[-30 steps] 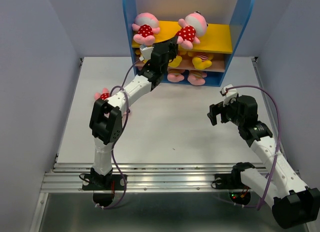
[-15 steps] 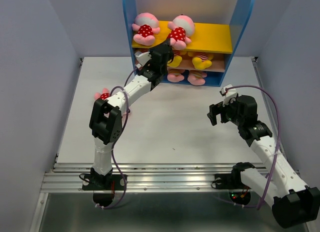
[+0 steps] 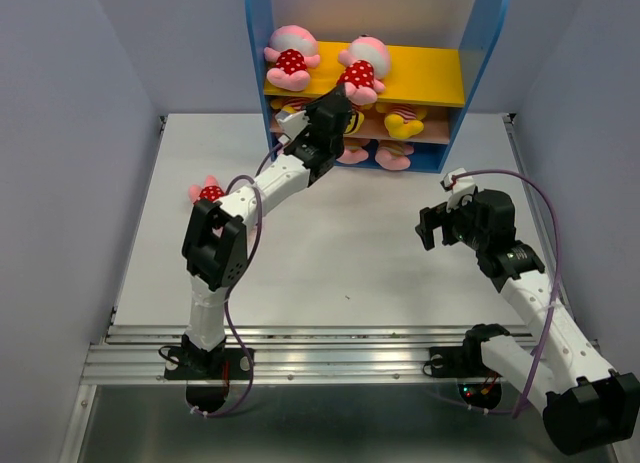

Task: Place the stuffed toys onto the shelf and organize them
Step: Adjust the position of the stuffed toy

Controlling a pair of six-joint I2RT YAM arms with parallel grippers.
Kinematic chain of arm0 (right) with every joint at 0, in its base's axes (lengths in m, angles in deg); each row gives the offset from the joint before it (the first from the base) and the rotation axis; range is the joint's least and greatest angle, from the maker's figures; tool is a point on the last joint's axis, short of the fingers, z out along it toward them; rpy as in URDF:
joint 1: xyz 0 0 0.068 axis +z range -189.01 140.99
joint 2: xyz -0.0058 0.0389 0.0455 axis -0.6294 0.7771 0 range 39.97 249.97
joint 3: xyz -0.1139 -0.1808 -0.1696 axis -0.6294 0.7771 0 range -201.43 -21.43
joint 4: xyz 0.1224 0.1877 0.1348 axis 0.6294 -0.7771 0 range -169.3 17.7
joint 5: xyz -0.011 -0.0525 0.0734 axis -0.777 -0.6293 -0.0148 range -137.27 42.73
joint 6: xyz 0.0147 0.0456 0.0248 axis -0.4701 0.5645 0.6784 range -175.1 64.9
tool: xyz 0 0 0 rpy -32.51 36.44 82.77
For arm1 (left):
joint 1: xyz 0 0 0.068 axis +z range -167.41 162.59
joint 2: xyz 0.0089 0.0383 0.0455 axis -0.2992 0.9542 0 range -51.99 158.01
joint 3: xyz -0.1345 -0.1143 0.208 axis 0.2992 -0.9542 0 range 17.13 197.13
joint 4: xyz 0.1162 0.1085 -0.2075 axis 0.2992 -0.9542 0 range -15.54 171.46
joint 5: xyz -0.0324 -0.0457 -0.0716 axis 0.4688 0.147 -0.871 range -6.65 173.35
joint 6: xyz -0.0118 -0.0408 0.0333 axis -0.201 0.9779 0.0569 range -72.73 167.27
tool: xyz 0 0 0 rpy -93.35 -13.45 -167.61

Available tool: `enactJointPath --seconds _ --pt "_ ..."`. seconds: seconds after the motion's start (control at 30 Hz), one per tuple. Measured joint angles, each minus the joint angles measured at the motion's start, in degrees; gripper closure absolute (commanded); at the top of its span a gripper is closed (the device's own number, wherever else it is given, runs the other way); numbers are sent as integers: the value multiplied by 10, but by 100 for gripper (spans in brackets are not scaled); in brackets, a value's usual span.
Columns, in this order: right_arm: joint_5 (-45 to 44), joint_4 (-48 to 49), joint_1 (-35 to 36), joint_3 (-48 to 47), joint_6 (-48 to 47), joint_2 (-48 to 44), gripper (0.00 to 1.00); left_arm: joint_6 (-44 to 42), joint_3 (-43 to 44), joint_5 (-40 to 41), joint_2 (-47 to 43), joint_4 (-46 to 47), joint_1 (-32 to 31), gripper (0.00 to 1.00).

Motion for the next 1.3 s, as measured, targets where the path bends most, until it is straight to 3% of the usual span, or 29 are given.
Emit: enactJointPath --seconds 0.13,0.23,0.27,0.33,0.37,0.4,0.43,0.47,0.5,1.3 --pt "0 0 0 0 0 0 0 2 0 15 0 -7 -6 91" --pt "0 0 0 0 0 0 0 2 0 21 0 -9 -8 77" --pt "0 0 0 0 0 0 0 2 0 22 0 -9 -9 64" --pt "0 0 0 0 0 0 0 3 0 24 0 -10 -9 52" --pt "0 0 0 0 0 0 0 4 0 24 0 -10 -9 37" --pt "0 0 -1 0 0 0 0 3 0 25 0 -10 -9 31" --pt "0 0 -1 0 0 0 0 5 0 26 0 -9 -9 8" --pt "0 0 -2 0 0 0 0 4 0 26 0 -8 -8 8" --pt "0 0 -2 0 0 0 0 6 0 27 0 -7 -8 1" --pt "0 0 -9 9 0 1 0 -9 -118 14 -39 123 -7 1"
